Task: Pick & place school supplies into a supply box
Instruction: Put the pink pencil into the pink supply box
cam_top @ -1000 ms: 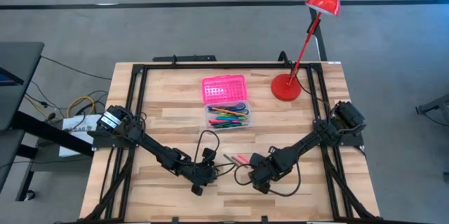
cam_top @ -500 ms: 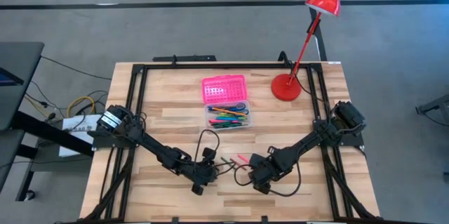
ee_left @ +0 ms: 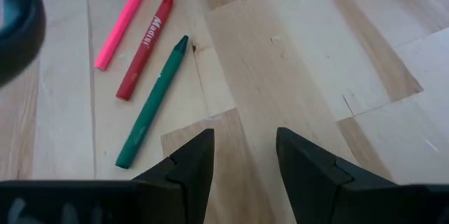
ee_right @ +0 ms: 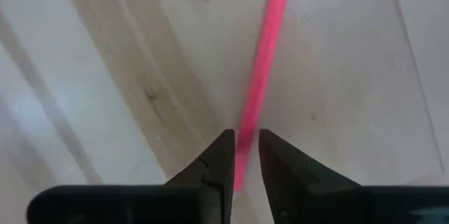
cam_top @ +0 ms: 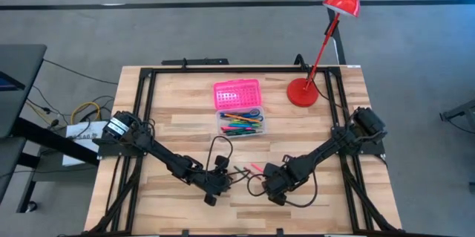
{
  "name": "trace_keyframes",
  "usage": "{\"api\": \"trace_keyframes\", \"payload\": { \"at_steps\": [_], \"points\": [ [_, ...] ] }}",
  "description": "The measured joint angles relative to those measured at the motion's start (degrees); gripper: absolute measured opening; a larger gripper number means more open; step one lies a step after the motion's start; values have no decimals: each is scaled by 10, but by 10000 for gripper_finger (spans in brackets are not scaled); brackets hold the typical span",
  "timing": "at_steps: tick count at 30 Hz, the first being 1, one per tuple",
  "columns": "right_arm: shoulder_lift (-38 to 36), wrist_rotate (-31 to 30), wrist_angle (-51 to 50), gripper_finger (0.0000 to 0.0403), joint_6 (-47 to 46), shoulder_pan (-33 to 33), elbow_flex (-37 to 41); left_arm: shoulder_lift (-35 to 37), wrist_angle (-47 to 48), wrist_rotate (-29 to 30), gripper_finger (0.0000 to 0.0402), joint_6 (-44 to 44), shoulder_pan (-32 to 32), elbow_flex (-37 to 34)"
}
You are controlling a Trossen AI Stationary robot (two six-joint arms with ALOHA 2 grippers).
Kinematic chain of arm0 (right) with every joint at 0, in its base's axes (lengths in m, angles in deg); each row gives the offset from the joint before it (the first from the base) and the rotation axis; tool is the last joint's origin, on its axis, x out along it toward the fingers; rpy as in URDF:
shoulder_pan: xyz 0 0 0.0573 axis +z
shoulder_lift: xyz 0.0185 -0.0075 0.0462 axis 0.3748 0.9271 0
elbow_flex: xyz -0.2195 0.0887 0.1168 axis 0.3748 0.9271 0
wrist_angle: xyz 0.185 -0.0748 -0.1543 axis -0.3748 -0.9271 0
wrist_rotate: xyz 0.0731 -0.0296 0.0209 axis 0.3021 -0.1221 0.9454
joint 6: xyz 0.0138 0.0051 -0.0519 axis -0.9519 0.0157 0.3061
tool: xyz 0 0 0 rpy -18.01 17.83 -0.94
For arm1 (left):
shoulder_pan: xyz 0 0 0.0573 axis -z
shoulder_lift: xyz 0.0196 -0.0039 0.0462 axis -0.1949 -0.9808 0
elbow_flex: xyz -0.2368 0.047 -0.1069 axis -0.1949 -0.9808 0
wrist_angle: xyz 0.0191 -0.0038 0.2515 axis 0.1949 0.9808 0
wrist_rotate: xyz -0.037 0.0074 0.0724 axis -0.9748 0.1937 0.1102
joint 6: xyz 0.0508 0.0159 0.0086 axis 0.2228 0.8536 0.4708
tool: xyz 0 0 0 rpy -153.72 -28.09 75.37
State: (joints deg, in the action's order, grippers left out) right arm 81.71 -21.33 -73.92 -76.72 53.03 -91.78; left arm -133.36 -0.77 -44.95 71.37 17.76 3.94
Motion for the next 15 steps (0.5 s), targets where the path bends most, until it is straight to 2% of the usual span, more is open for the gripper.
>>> {"api": "trace_keyframes", "payload": {
  "at_steps": [15],
  "points": [
    [1,5,-5,60,-6,-1,2,0,-1,-16,151,-12,8,0]
  ]
}}
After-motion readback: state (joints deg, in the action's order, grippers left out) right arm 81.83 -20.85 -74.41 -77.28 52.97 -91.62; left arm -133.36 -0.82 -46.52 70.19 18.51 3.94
